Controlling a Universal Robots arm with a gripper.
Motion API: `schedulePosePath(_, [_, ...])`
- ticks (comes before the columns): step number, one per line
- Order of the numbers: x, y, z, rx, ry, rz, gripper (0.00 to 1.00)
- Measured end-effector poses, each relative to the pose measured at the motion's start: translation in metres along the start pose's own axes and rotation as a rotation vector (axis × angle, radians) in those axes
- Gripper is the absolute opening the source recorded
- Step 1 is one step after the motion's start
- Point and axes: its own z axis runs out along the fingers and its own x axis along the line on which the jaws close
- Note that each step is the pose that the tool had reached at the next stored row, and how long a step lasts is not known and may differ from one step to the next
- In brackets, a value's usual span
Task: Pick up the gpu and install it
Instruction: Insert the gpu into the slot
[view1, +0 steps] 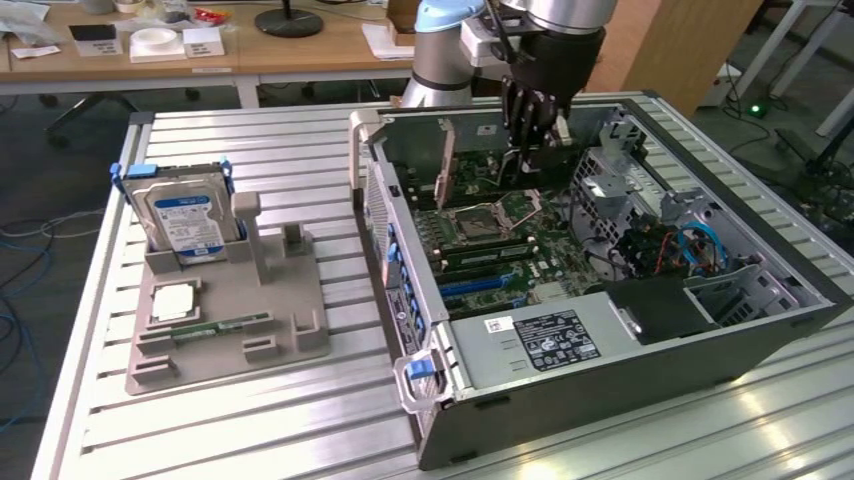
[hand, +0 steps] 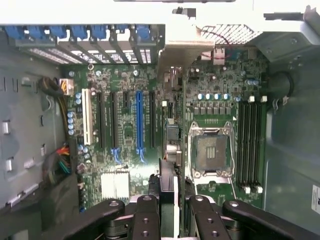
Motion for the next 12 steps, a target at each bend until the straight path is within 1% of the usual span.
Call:
schedulePosePath(4, [0.000, 0.0016, 0.0071, 0.0006, 0.0008, 0.018, 0.27])
schedulePosePath(7, [0.001, 0.0028, 0.0121, 0.0009, 0.0029, 0.038, 0.27])
schedulePosePath(9, [0.005, 0.0028, 0.0130, 0.0010, 0.0033, 0.045, 0.27])
schedulePosePath(12, [0.015, 0.0024, 0.0154, 0.0011, 0.0032, 0.045, 0.27])
